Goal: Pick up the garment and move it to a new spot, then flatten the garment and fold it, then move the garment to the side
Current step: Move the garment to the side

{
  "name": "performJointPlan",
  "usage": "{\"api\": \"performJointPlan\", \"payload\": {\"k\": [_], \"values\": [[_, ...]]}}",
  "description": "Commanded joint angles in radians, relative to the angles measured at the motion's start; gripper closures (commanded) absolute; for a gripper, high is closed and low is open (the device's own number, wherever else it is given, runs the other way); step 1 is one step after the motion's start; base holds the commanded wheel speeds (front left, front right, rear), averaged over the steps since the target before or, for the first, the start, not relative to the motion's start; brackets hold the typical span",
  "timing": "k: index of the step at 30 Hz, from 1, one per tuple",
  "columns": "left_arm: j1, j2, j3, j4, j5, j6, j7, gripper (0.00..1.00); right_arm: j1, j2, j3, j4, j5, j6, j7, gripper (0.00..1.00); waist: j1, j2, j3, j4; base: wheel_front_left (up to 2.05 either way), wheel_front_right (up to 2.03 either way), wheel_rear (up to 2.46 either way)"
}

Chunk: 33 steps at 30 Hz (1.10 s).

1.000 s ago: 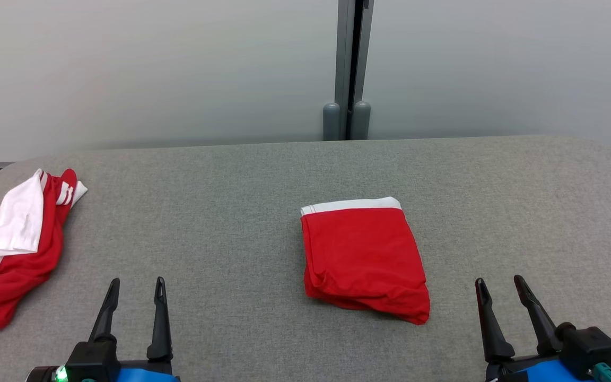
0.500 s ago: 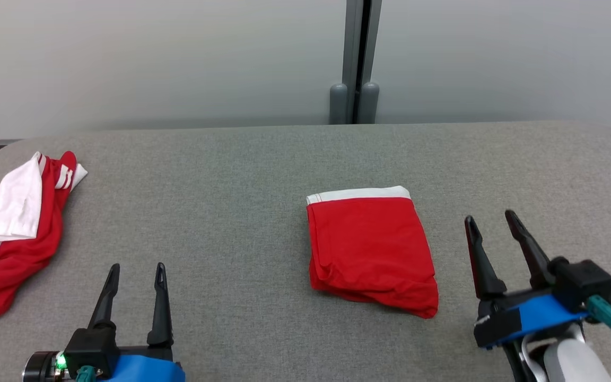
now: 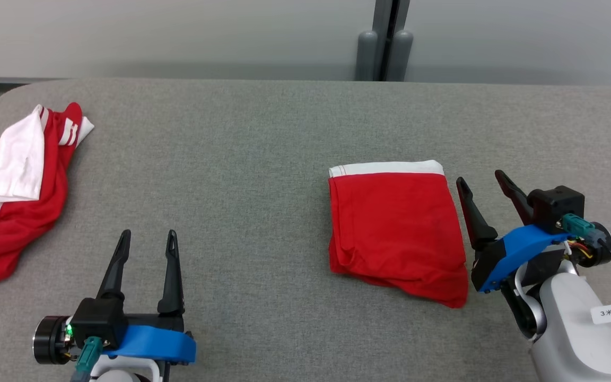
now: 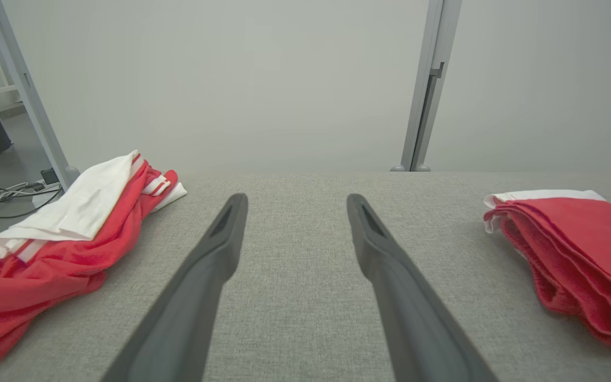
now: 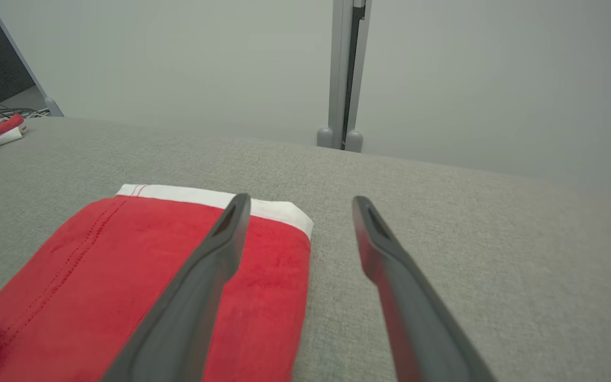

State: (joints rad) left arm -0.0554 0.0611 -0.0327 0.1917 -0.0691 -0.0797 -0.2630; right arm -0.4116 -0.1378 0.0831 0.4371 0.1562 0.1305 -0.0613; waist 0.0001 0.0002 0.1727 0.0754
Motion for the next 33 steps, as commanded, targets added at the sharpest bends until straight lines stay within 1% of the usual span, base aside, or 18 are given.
{"api": "performJointPlan", "payload": {"k": [1,12,15,16,19,22,23,24,25,33], "values": [[-0.027,-0.001,-0.005,0.0,-0.003,0.0,-0.002,0.0,-0.031,-0.006,0.0,0.045,-0.002,0.0,0.002,0.0,-0.0001,-0.0002,0.034,0.026,0.0,0.0,0.0],[-0.076,-0.008,-0.021,0.016,-0.016,-0.005,-0.002,0.0,-0.068,0.003,0.015,0.291,0.029,0.0,-0.043,0.0,-0.0001,-0.0002,0.087,0.062,0.0,0.0,0.0],[-0.078,-0.009,-0.02,0.018,-0.016,-0.005,-0.002,0.0,-0.069,0.008,0.016,0.326,0.033,0.0,-0.055,0.0,-0.0001,-0.0002,0.09,0.063,0.0,0.0,0.0],[-0.077,-0.009,-0.021,0.02,-0.016,-0.005,-0.002,0.0,-0.062,0.017,0.025,0.363,0.038,0.0,-0.065,0.0,-0.0001,-0.0002,0.09,0.063,0.0,0.0,0.0],[-0.077,-0.009,-0.024,0.022,-0.016,-0.005,-0.002,0.0,-0.053,0.029,0.042,0.398,0.047,0.0,-0.065,0.0,-0.0001,-0.0002,0.089,0.065,0.0,0.0,0.0],[-0.082,-0.01,-0.026,0.026,-0.017,-0.006,-0.002,0.0,-0.06,0.053,0.096,0.448,0.075,0.002,-0.059,0.0,-0.0001,-0.0002,0.088,0.066,0.0,0.0,0.0],[-0.084,-0.01,-0.026,0.027,-0.019,-0.006,-0.002,0.0,-0.065,0.06,0.109,0.455,0.09,0.003,-0.059,0.56,-0.0001,-0.0002,0.088,0.066,0.0,0.0,0.0],[-0.084,-0.01,-0.026,0.027,-0.019,-0.006,-0.002,0.0,-0.065,0.06,0.109,0.455,0.09,0.003,-0.059,0.56,-0.0001,-0.0002,0.088,0.066,0.0,0.0,0.0],[-0.086,-0.01,-0.028,0.028,-0.021,-0.006,-0.002,0.0,-0.081,0.062,0.121,0.46,0.109,0.003,-0.073,1.0,-0.0001,-0.0002,0.087,0.066,0.0,0.0,0.0],[-0.07,-0.011,-0.036,0.027,-0.031,0.0,-0.002,0.0,-0.122,0.002,0.127,0.482,0.135,-0.001,-0.137,1.0,-0.0001,-0.0002,0.075,0.063,0.0,0.0,0.0]]}}
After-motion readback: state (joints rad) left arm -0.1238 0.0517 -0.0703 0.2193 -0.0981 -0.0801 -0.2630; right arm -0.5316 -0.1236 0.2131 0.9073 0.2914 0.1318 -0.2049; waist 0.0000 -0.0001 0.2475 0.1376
